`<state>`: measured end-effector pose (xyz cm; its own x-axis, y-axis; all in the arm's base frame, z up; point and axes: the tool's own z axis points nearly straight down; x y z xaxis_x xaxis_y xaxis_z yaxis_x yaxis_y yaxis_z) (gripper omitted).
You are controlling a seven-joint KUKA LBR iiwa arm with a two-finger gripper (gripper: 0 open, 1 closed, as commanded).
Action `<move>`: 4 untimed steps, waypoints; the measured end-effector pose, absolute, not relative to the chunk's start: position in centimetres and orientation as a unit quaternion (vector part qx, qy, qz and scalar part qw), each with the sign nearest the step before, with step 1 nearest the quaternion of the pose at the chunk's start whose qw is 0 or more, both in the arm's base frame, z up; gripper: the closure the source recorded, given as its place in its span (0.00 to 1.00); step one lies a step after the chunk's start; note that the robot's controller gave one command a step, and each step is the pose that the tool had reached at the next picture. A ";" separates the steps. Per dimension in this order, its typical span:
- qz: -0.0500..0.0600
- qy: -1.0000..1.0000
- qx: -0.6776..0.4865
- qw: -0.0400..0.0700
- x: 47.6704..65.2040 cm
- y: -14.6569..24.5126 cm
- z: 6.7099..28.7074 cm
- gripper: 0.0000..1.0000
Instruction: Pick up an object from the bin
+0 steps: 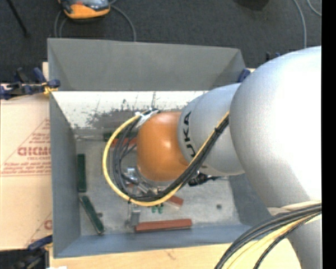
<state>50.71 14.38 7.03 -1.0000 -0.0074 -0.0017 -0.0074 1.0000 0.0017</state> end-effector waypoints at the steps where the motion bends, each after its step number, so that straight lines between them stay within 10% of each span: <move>1: 0.001 1.000 -0.004 0.001 50.7 14.4 7.0 0.00; 3: 0.002 0.986 0.164 0.002 51.4 19.8 9.4 0.00; 4: 0.001 0.999 0.038 0.001 51.8 14.5 8.5 0.00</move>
Offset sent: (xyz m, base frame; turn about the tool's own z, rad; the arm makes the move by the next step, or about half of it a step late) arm -0.0038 0.0681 0.0392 0.4228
